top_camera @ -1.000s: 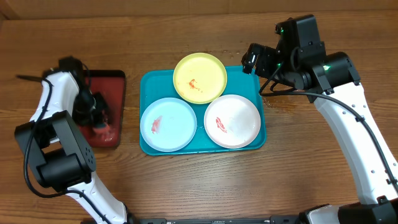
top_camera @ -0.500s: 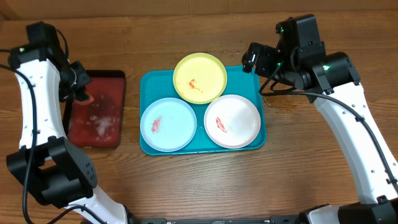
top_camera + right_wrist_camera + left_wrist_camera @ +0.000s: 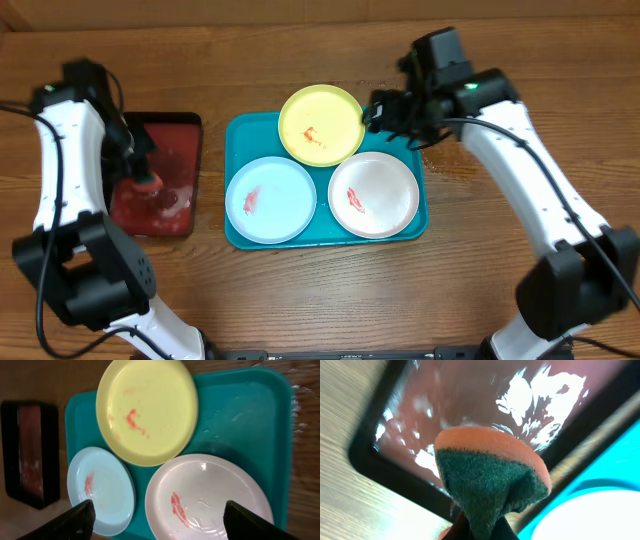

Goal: Clean dirty plates on tray and stack at the side
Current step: 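Grip the light blue plate rim with the right gripper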

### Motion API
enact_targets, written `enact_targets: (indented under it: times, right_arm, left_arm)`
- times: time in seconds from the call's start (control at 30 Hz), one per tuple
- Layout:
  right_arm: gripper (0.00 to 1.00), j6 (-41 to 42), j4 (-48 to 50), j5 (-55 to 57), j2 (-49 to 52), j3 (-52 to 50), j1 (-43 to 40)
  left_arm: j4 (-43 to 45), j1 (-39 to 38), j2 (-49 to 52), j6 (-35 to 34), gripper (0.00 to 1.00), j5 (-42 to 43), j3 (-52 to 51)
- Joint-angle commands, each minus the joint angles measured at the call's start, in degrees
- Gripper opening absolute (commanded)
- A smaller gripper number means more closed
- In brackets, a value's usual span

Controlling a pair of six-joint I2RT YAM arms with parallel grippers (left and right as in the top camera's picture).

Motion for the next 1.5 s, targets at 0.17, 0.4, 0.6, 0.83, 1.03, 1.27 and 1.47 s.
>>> enact_targets:
  times: [0.17,0.4,0.6,0.83,1.03,1.27,1.47]
  right_arm:
    - [0.74,-2.45,5.81,-0.98,6.32,0.22,10.27]
    - [0.72,-0.31,7.13,9.57,13.4,0.24,17.07]
    - [0.72,-0.28,9.07,9.57,17.73,0.24,19.23]
    - [0.61,-0.24,9.9,9.31,20.02,0.22,19.32]
    - [0.52,0.02,10.51,9.09,21.51,0.22,19.43]
    - [0.37,0.46,11.15,9.11,23.23,0.22,19.47]
    - [0.28,1.31,11.37,9.14,23.93,0.24,19.47]
  left_arm:
    - [-2.19,-4.2,-6.73,0.0,0.04,5.09,4.42]
    - [-1.07,-10.67,-5.79,-0.02,0.04,5.51,-3.15]
    - [4.96,-15.15,-5.79,-0.02,0.04,5.49,-12.55]
    - [8.04,-15.76,-5.79,0.09,0.04,5.51,-16.87]
    - [8.28,-15.8,-5.79,0.26,0.04,5.53,-16.87]
    - [9.38,-16.92,-5.79,0.26,0.04,6.56,-16.9]
    - [11.47,-18.82,-5.77,0.04,0.04,10.1,-17.92]
